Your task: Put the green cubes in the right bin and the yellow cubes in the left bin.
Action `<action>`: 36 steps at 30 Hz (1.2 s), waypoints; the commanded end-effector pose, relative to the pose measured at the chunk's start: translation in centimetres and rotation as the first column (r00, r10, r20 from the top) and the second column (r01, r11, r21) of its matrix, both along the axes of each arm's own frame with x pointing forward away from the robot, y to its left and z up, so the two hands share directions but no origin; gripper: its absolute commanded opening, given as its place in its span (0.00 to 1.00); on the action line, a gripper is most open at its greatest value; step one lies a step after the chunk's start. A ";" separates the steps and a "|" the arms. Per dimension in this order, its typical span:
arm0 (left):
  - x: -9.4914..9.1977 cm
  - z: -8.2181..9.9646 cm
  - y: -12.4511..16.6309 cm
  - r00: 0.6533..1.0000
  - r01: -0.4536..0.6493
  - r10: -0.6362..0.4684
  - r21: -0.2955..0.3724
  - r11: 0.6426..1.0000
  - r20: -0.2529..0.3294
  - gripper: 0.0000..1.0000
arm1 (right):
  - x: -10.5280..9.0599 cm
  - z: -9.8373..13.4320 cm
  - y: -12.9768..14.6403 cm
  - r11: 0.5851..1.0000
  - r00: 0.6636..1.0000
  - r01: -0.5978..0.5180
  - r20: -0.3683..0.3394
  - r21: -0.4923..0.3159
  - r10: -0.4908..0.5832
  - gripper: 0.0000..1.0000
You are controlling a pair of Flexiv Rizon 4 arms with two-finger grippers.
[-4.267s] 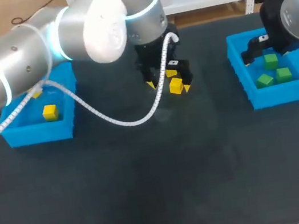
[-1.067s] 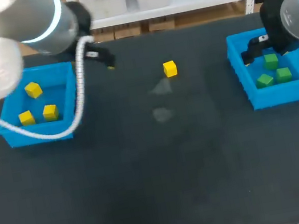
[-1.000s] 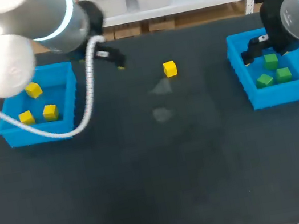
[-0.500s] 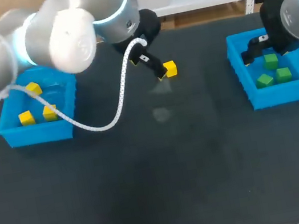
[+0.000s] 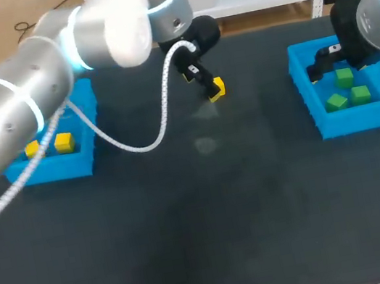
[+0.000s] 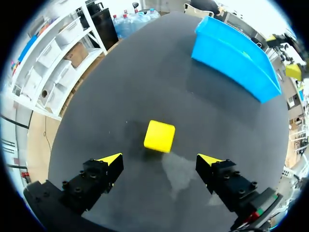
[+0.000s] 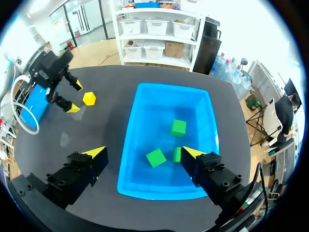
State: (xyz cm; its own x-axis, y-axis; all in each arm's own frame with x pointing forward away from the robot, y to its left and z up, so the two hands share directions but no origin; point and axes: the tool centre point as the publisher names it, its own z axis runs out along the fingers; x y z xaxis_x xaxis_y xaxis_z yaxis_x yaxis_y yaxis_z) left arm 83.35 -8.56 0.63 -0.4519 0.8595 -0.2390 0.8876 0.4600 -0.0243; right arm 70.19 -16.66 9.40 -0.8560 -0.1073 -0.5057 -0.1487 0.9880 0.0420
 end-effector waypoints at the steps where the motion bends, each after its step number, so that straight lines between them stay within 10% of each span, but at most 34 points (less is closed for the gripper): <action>1: 1.7 -0.8 -1.4 0.996 0.013 -0.007 0.069 0.998 -0.090 1.00 | -0.2 -0.1 0.0 1.000 1.000 0.003 0.009 -0.001 -0.003 1.00; 7: 2.3 -1.6 -1.9 0.997 0.000 0.005 0.071 0.998 -0.076 0.94 | -0.2 -0.1 0.0 1.000 1.000 0.003 0.009 -0.001 -0.003 1.00; 8: 2.3 -1.7 -1.9 0.997 -0.002 0.008 0.073 0.997 -0.075 0.43 | -0.2 -0.1 0.0 1.000 1.000 0.003 0.009 -0.001 -0.003 1.00; 10: 2.3 -1.9 -2.0 0.998 -0.003 0.009 0.082 0.997 -0.068 0.00 | -0.2 -0.1 0.0 1.000 1.000 0.003 0.009 -0.001 -0.003 1.00; 25: 1.2 -2.4 -1.3 0.992 -0.122 0.122 0.014 0.992 0.041 0.00 | -0.2 -0.1 0.0 1.000 1.000 0.003 0.009 -0.001 -0.003 1.00; 36: -4.2 5.1 4.0 0.979 -0.177 0.173 0.027 0.984 0.111 0.00 | -0.2 -0.1 0.0 1.000 1.000 0.003 0.009 -0.001 -0.003 1.00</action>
State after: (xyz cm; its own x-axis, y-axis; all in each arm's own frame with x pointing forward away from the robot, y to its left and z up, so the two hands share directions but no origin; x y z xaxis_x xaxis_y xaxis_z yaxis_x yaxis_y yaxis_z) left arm 84.25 -8.58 1.72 -0.5464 0.8171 -0.1838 0.8267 0.5614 0.0383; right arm 70.19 -16.66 9.40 -0.8560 -0.1073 -0.5057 -0.1487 0.9880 0.0421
